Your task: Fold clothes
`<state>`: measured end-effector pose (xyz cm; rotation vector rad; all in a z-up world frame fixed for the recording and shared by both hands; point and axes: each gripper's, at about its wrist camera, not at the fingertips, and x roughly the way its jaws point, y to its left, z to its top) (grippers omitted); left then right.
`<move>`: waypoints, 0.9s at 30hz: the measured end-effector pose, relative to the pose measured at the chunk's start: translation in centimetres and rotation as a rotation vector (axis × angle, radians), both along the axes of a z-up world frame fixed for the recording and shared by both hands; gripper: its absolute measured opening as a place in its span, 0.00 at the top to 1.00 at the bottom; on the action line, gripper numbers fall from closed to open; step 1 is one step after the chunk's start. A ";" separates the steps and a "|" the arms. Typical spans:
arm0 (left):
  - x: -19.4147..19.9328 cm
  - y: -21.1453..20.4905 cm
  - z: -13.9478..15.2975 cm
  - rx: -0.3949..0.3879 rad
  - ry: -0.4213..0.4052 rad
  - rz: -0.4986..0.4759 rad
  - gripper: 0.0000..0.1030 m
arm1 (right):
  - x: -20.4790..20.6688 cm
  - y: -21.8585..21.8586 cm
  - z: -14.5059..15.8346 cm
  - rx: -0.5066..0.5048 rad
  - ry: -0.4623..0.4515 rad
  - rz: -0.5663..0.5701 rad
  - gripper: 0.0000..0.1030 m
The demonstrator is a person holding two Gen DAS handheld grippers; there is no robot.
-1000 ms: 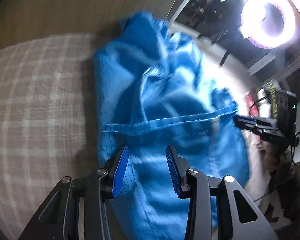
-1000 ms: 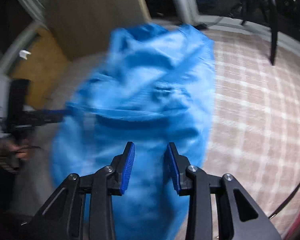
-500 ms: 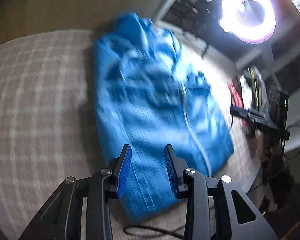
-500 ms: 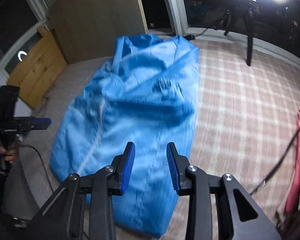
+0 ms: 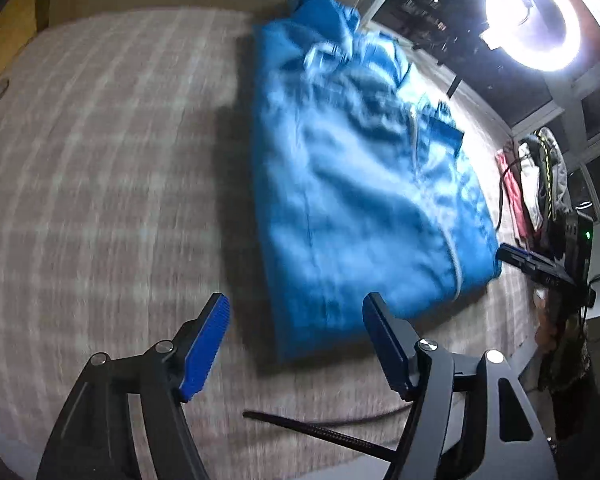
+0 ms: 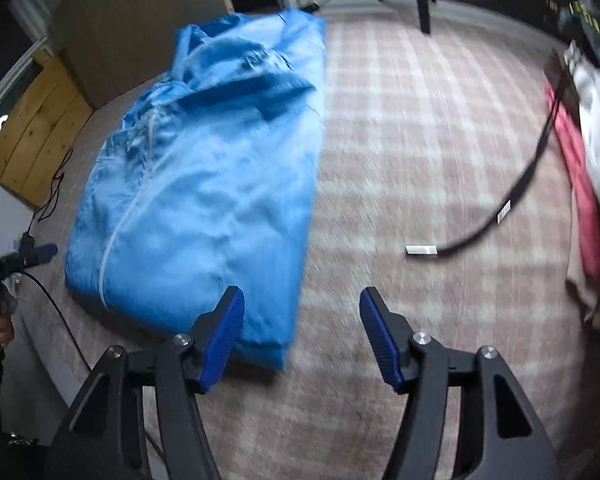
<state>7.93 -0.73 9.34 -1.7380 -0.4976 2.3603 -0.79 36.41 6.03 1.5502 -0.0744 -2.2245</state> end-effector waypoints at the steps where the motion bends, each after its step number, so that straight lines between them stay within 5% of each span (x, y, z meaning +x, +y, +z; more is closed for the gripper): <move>1: 0.1 0.0 -0.5 -0.002 -0.019 0.006 0.35 | -0.1 0.3 -0.3 -0.020 -0.019 -0.001 0.42; 6: -0.9 1.9 -2.0 0.030 -0.036 -0.029 0.35 | -0.1 0.3 -1.7 -0.126 -0.069 0.040 0.42; 9: -1.7 3.2 -2.5 0.041 -0.041 -0.067 0.49 | -0.5 -0.2 -2.0 -0.167 -0.095 0.081 0.45; 10: -1.9 3.6 -2.7 0.045 -0.042 -0.080 0.49 | -0.6 -0.3 -2.2 -0.183 -0.112 0.097 0.51; 11: -2.2 3.8 -2.6 0.052 -0.039 -0.086 0.66 | -0.7 -0.5 -2.4 -0.200 -0.128 0.114 0.72; 12: -2.5 3.9 -2.6 0.059 -0.035 -0.092 0.83 | -0.7 -0.6 -2.6 -0.215 -0.143 0.127 0.78; 15: -3.3 3.8 -2.4 0.102 -0.033 -0.100 0.93 | -0.9 -0.8 -2.6 -0.240 -0.162 0.135 0.87; 27: 2.3 7.2 0.3 0.103 -0.071 -0.244 0.94 | 7.2 -0.4 1.4 -0.204 -0.158 0.243 0.94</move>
